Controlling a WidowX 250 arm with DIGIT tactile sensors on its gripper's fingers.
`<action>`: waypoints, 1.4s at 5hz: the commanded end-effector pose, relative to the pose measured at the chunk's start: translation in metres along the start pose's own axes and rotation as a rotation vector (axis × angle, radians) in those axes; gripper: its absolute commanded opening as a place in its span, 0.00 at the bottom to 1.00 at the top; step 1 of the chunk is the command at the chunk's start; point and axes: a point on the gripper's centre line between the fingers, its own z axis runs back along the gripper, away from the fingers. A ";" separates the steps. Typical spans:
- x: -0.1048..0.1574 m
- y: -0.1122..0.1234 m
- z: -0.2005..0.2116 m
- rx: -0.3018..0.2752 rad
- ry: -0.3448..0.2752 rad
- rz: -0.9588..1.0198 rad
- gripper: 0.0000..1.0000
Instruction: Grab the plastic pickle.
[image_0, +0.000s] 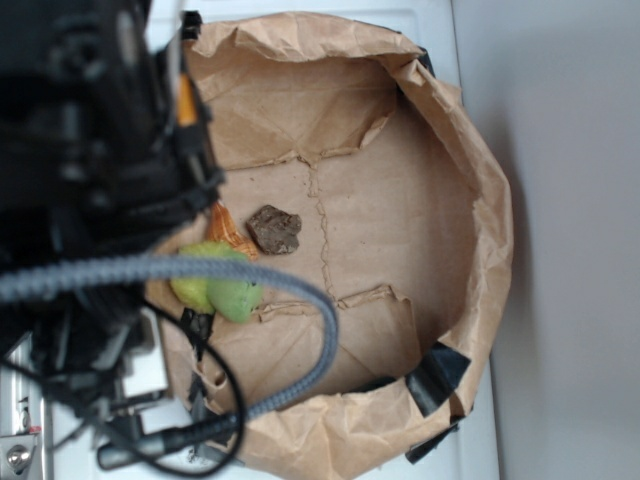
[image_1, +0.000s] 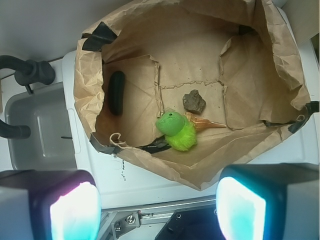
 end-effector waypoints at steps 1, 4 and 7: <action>0.053 0.037 -0.088 0.116 -0.058 0.067 1.00; 0.078 0.043 -0.122 0.152 -0.095 0.051 1.00; 0.087 0.045 -0.161 0.121 -0.105 -0.004 1.00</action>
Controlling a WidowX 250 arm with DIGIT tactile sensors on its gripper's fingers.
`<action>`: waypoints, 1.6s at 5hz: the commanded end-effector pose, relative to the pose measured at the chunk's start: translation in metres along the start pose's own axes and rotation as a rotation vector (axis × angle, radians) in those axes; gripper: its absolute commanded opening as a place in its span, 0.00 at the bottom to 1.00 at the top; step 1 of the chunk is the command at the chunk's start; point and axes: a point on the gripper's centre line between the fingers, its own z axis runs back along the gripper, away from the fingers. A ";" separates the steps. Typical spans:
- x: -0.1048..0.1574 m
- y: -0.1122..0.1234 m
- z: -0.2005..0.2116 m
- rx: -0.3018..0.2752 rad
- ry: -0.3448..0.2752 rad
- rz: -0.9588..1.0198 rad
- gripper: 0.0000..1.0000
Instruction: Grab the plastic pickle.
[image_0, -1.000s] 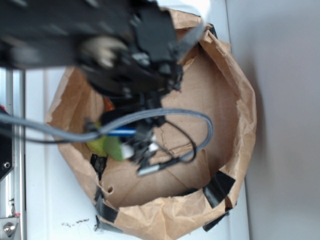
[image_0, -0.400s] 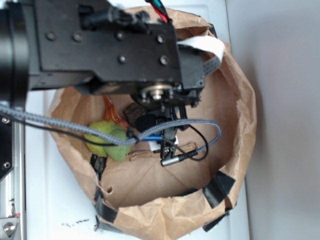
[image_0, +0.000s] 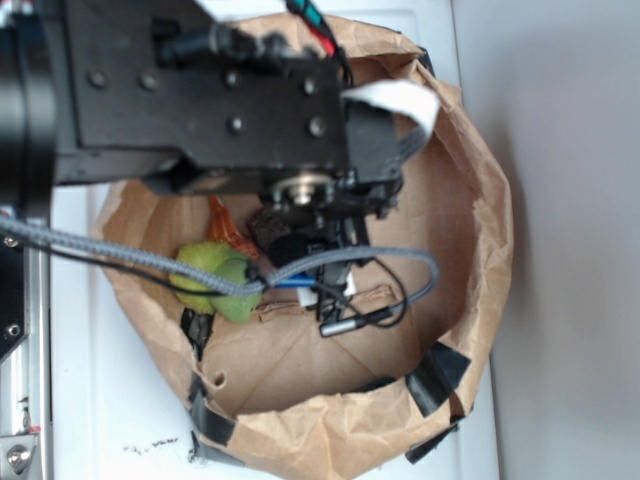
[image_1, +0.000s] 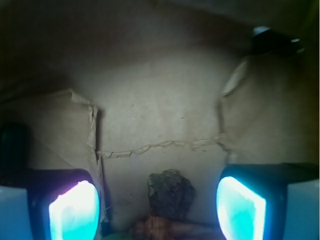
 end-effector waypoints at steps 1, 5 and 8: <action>0.010 -0.025 -0.029 0.002 -0.052 -0.056 1.00; -0.020 -0.101 -0.039 -0.251 -0.039 -0.142 1.00; -0.023 -0.103 0.017 -0.375 -0.144 -0.098 1.00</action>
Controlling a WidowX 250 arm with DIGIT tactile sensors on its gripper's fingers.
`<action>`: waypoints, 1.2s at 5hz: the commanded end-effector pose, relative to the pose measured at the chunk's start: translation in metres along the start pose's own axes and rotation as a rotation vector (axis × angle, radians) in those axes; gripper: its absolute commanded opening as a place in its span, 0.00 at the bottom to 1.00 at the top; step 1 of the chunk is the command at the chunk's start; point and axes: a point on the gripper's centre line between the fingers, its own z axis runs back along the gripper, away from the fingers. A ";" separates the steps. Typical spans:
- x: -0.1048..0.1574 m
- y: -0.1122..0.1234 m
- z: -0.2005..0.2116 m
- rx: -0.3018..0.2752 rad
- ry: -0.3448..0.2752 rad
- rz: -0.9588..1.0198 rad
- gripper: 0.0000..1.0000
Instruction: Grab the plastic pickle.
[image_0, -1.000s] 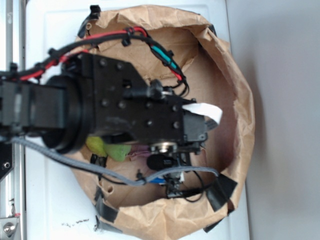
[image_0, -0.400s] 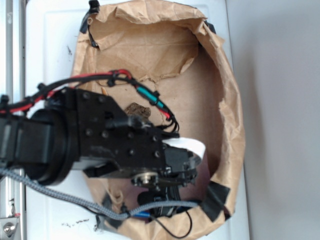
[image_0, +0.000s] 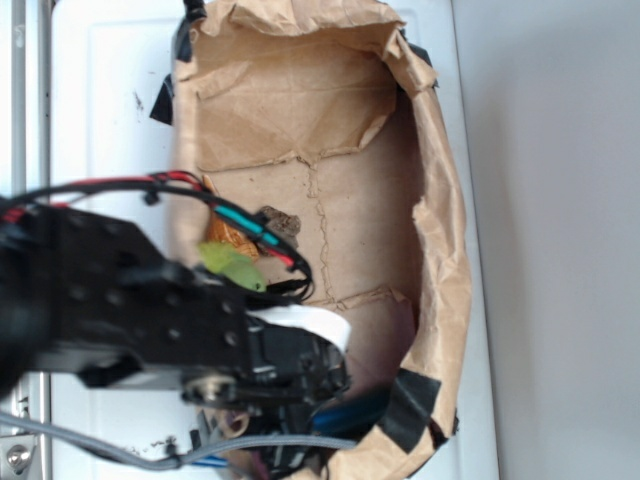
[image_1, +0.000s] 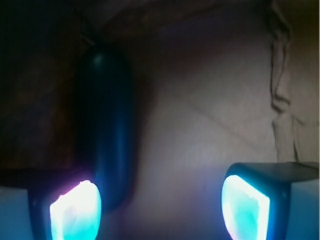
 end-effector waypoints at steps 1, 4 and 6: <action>0.038 0.002 0.045 -0.056 -0.081 0.013 1.00; 0.044 0.004 -0.042 0.051 0.039 -0.033 1.00; 0.019 0.001 -0.056 0.071 0.052 -0.049 1.00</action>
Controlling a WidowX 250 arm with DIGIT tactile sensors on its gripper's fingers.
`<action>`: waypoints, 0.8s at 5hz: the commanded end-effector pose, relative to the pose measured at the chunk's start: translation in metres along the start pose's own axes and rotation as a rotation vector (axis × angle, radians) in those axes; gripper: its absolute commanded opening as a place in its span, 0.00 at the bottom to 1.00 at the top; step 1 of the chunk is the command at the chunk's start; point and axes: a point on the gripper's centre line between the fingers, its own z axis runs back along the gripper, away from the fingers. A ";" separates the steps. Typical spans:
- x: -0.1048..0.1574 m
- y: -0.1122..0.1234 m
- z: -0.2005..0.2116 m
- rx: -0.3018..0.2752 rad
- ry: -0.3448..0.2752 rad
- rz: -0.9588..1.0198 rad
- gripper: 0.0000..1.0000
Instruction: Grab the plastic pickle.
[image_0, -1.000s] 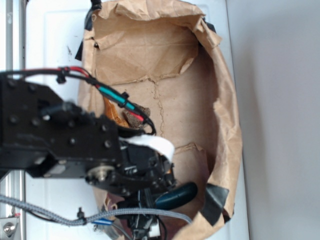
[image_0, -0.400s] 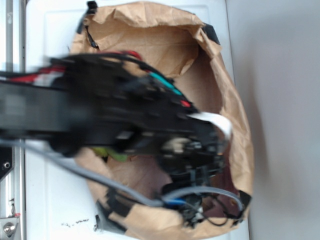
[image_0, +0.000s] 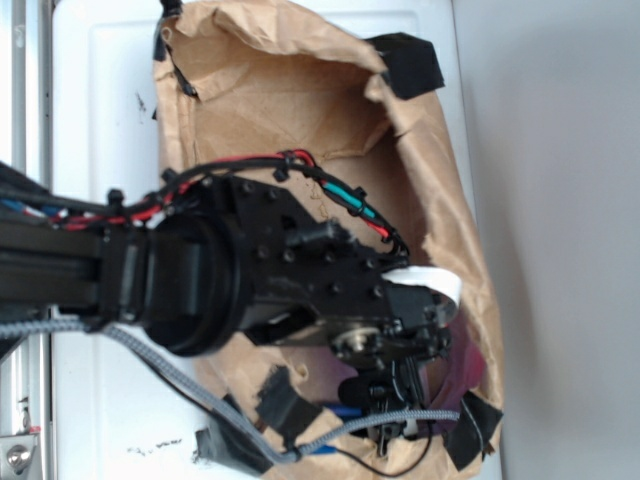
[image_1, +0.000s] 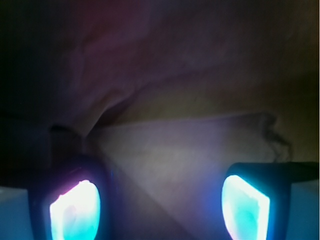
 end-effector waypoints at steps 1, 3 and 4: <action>-0.041 -0.016 0.010 -0.037 0.018 -0.046 1.00; 0.012 0.006 0.084 -0.145 -0.047 -0.003 1.00; 0.038 0.022 0.082 -0.160 -0.061 0.012 1.00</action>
